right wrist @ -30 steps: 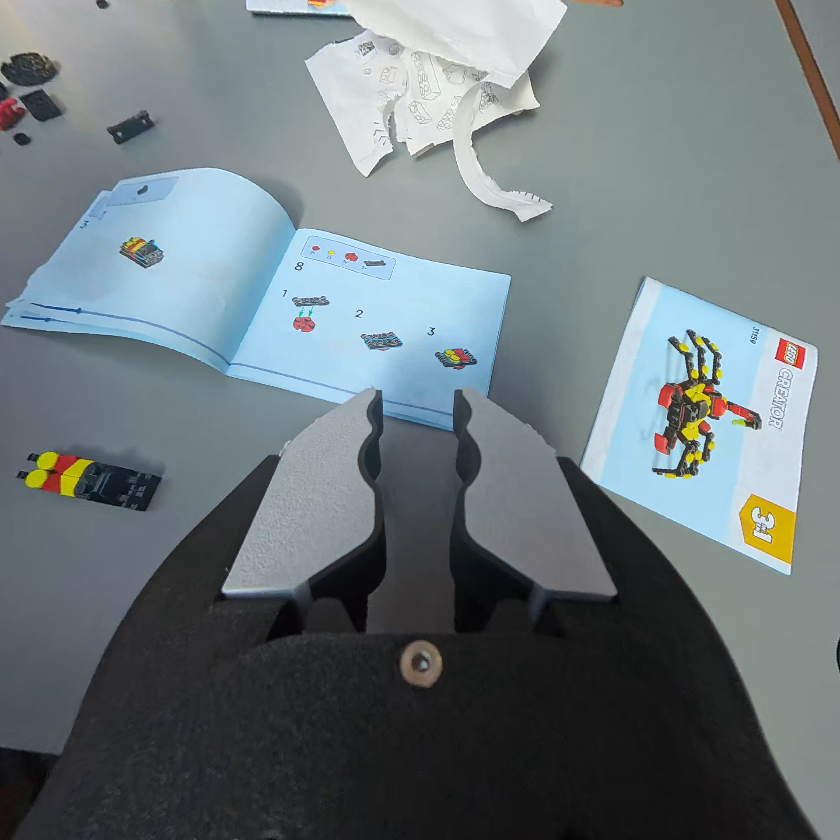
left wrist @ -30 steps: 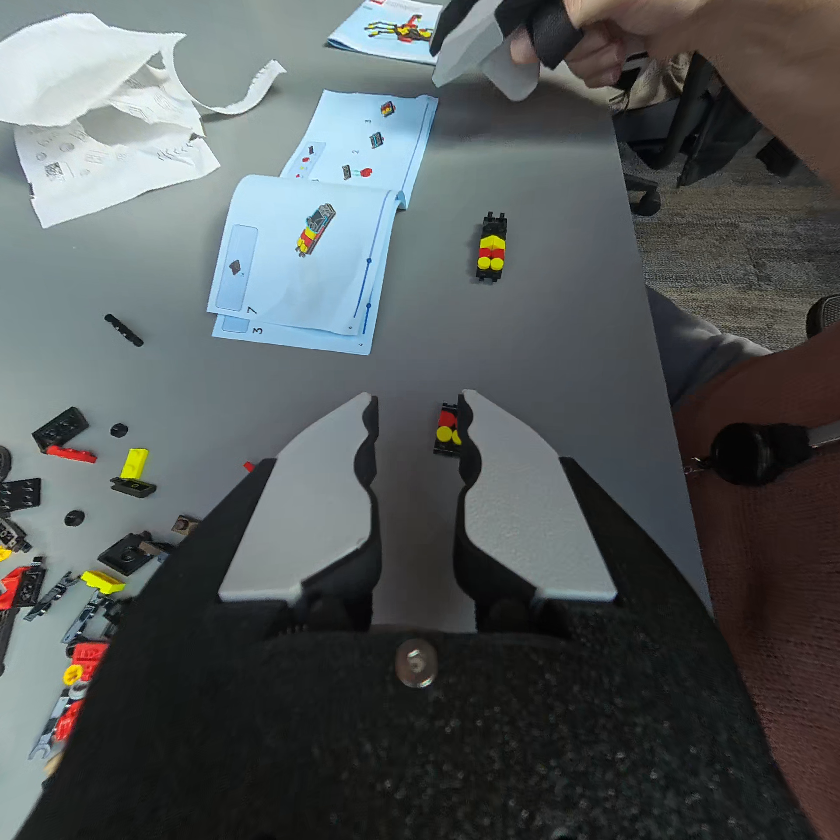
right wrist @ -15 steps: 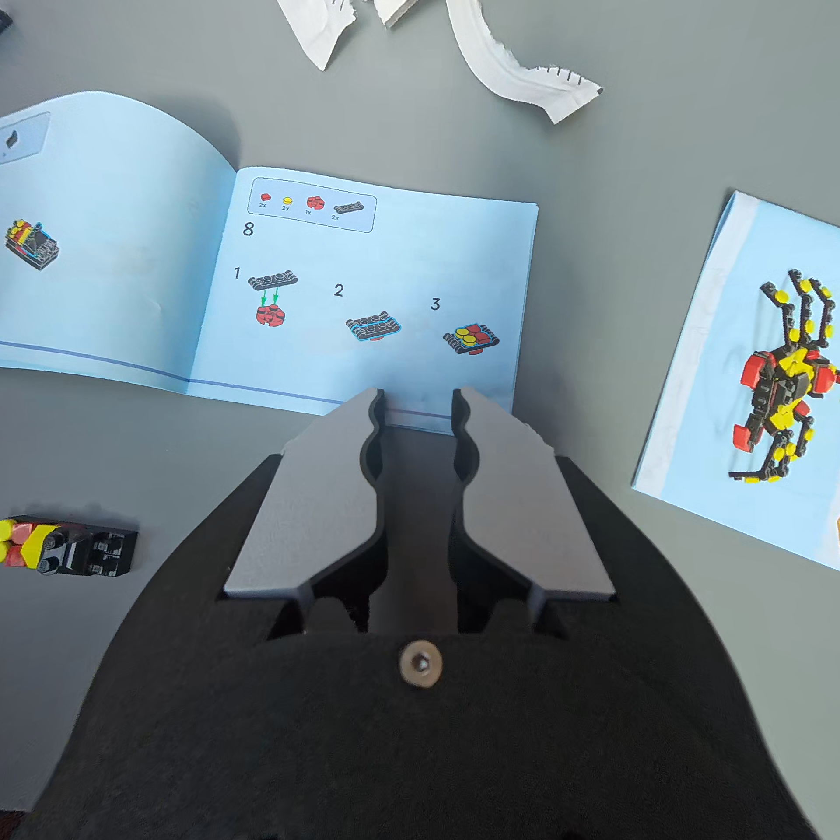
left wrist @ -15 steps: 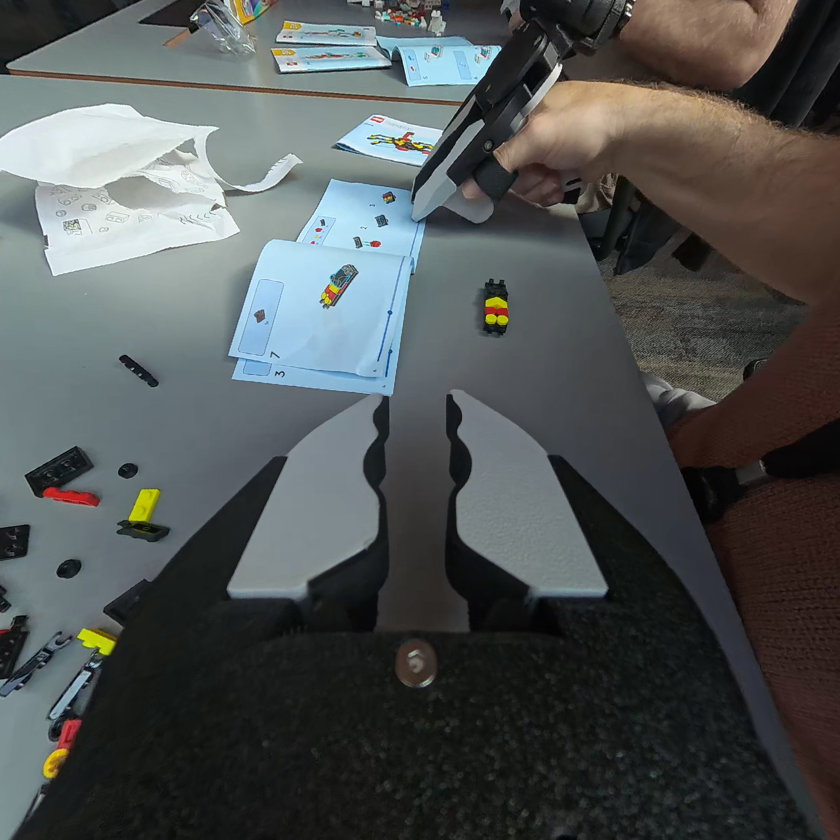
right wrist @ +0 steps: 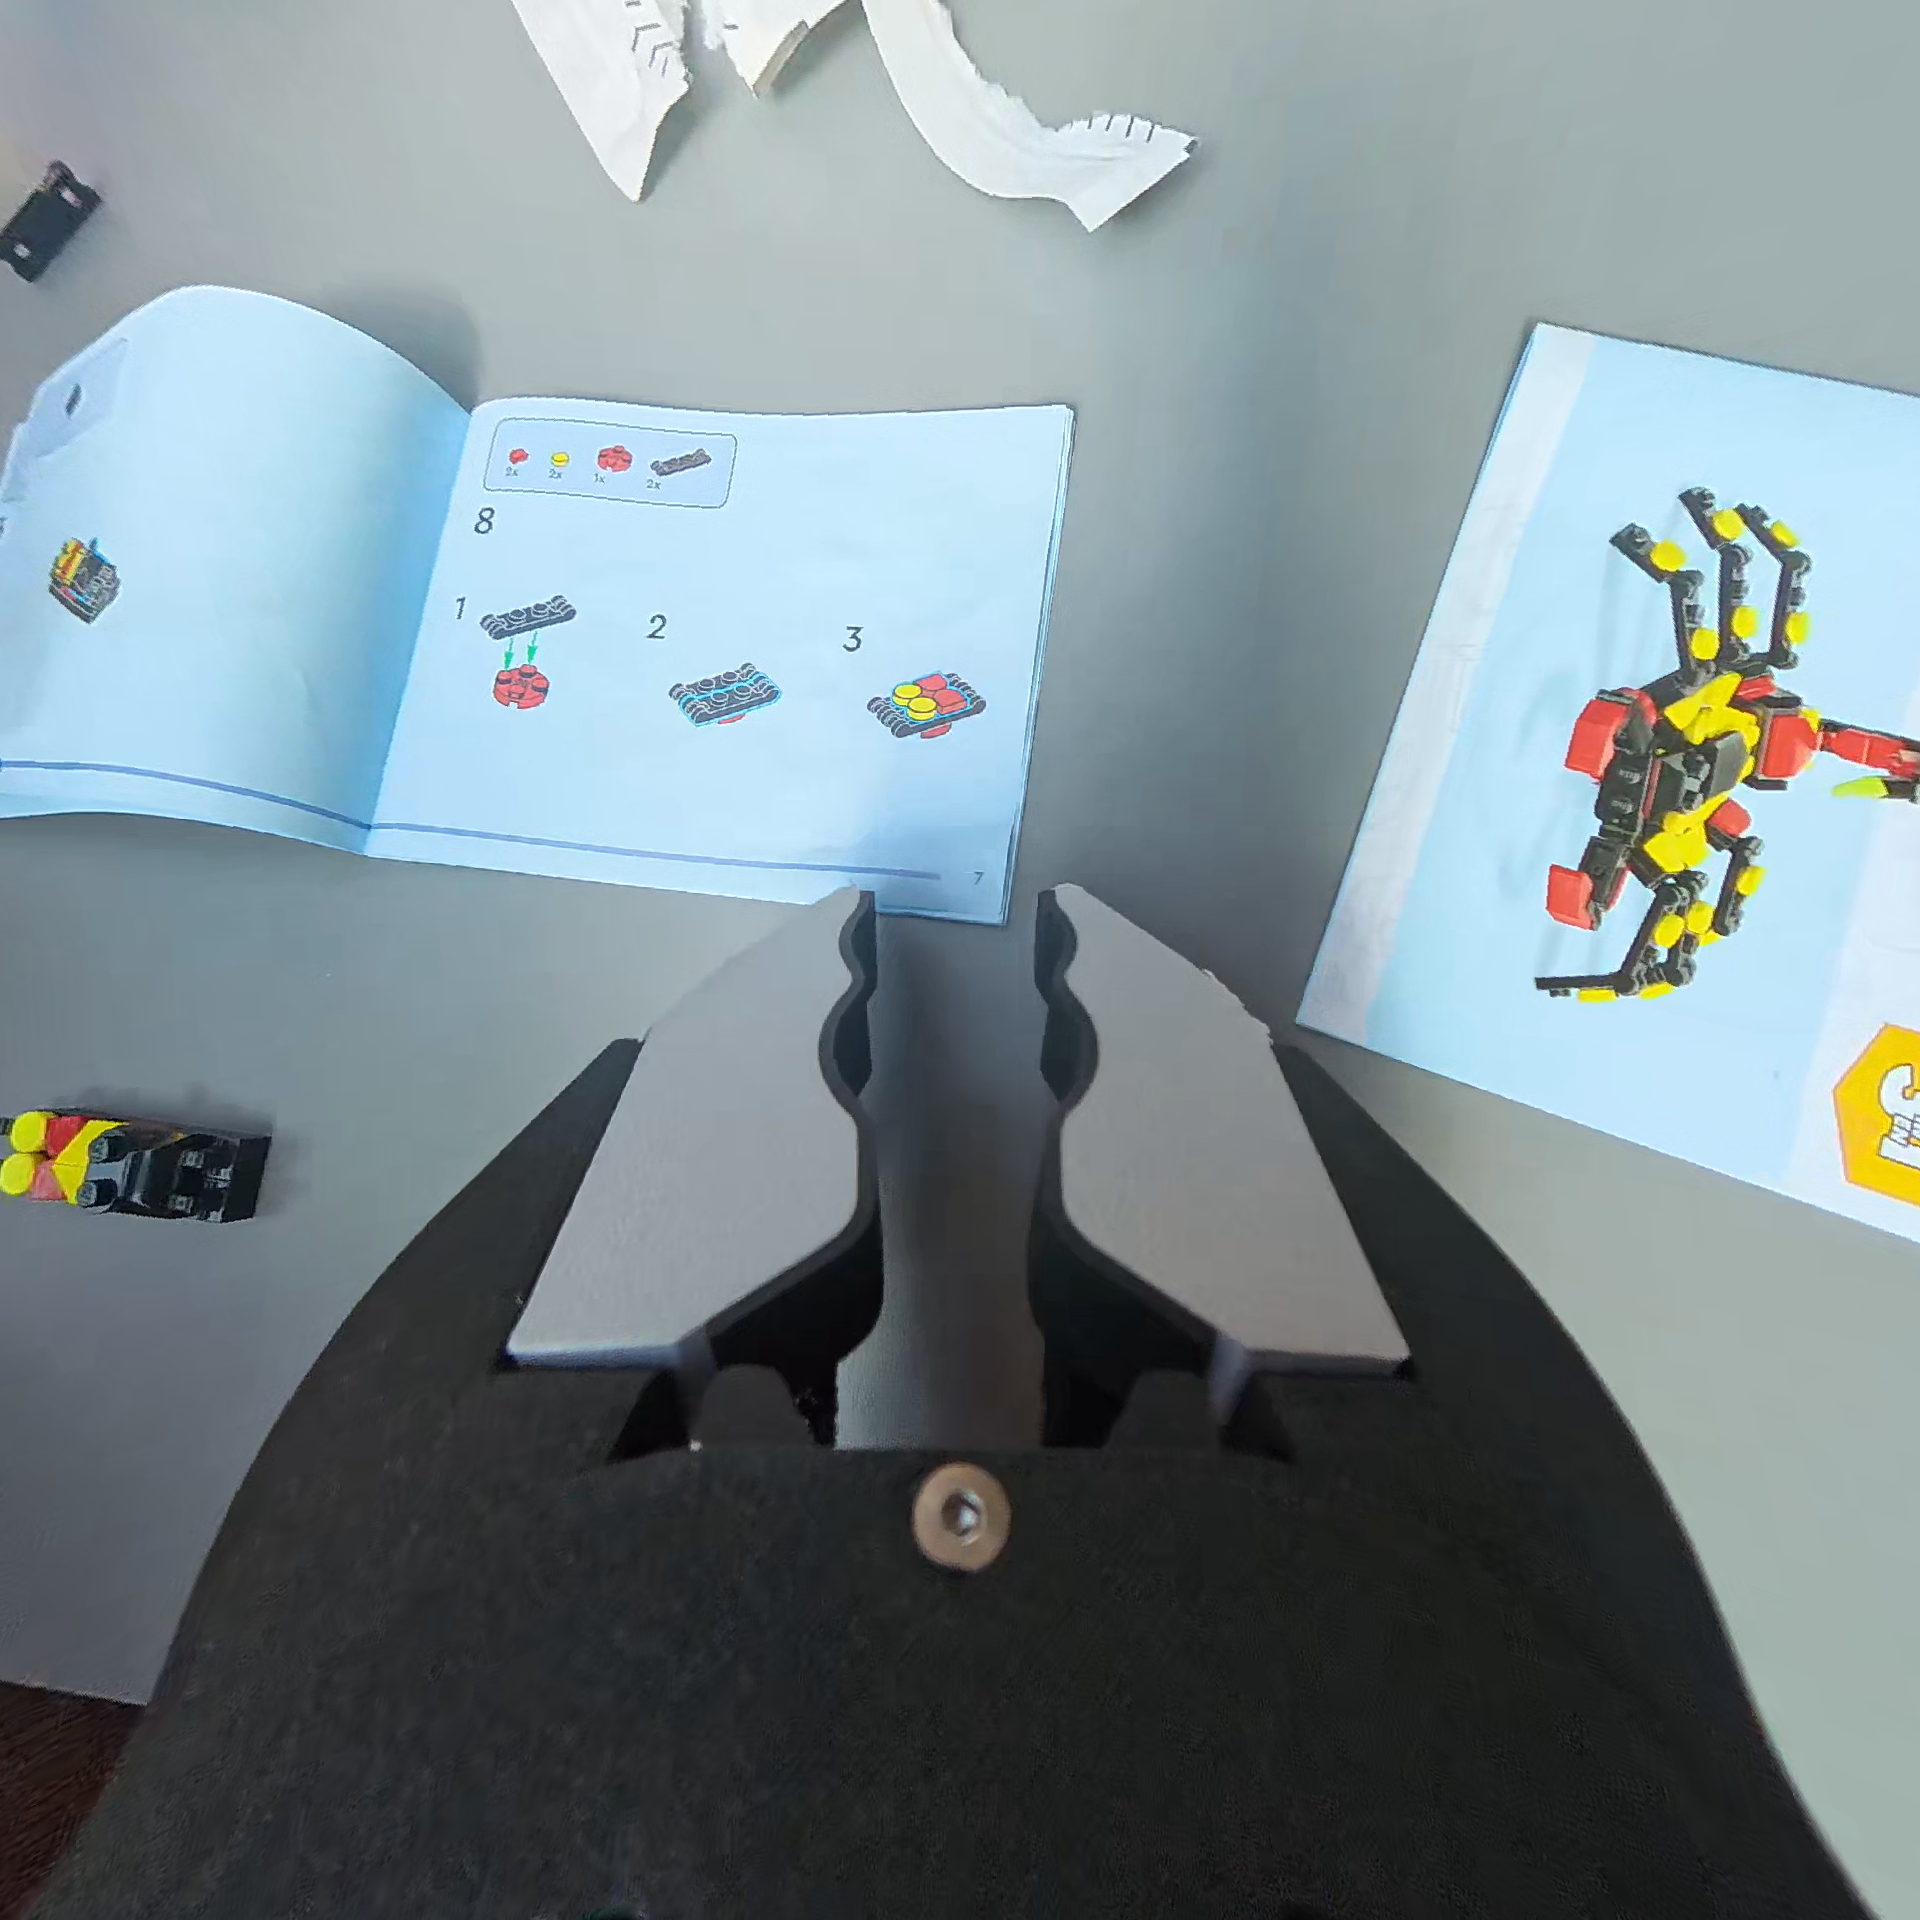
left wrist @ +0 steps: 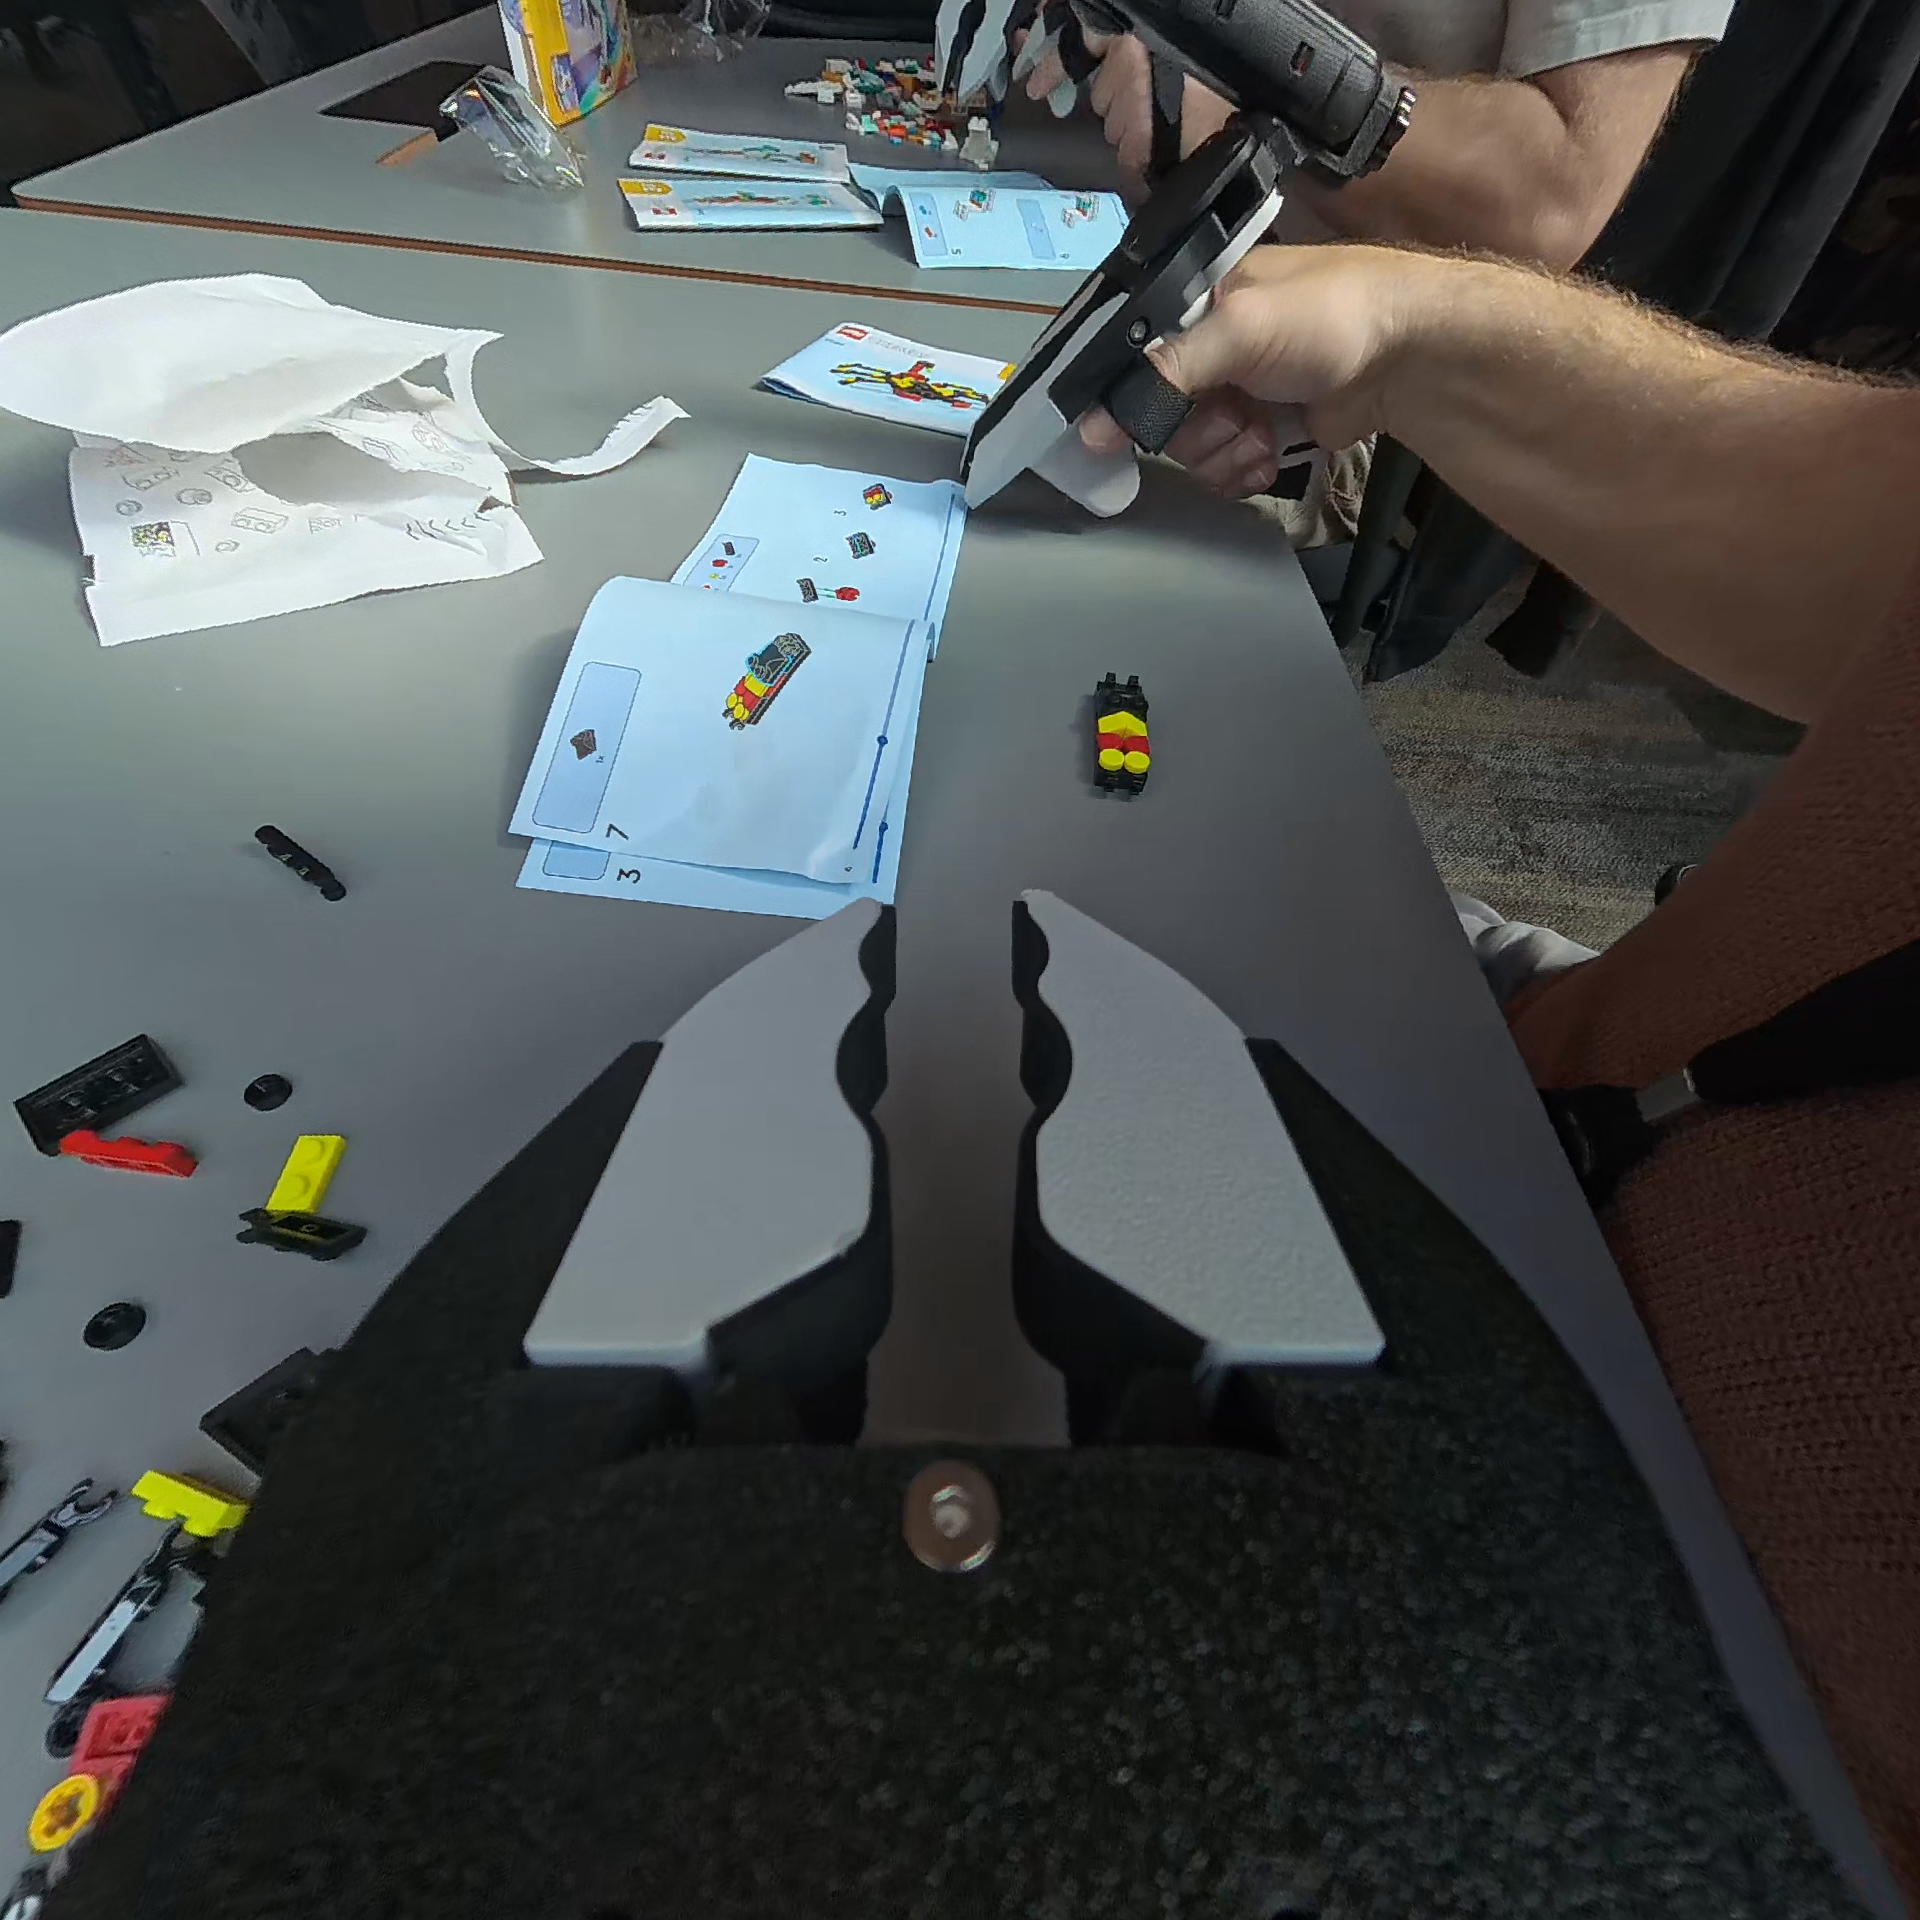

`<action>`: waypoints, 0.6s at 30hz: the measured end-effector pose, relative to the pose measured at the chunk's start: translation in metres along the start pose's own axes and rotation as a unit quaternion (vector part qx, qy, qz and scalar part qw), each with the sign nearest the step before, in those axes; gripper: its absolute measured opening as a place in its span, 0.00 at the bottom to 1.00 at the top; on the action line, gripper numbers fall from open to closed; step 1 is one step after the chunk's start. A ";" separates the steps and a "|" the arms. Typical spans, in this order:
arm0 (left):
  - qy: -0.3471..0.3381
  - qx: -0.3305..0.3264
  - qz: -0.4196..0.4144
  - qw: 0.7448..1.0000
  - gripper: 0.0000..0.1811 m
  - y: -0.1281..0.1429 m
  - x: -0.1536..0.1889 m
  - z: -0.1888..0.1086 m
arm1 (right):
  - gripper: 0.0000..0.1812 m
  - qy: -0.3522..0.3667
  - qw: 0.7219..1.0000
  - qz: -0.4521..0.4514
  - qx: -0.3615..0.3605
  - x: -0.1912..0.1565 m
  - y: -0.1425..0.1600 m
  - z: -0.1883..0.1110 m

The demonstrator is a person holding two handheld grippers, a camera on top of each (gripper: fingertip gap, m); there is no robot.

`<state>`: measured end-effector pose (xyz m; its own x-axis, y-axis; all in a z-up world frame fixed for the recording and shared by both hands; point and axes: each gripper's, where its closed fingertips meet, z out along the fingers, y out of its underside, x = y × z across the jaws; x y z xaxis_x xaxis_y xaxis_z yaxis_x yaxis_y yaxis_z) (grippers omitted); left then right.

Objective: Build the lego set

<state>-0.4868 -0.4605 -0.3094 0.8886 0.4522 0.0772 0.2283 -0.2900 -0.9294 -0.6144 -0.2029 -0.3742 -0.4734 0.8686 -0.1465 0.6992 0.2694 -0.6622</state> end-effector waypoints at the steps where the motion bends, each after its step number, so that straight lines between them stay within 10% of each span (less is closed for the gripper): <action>1: 0.001 0.000 -0.002 1.000 0.12 0.001 0.000 0.000 | 0.16 0.001 1.000 -0.002 0.002 0.001 -0.001 0.001; 18: 0.013 0.005 -0.016 1.000 0.11 0.004 -0.003 0.001 | 0.16 -0.024 1.000 -0.016 0.004 -0.012 -0.012 0.003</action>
<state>-0.4884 -0.4623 -0.3135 0.8909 0.4392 0.1155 0.2525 -0.2678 -0.9298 -0.6190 -0.2179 -0.3664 -0.5201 0.8389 -0.1606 0.6796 0.2925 -0.6727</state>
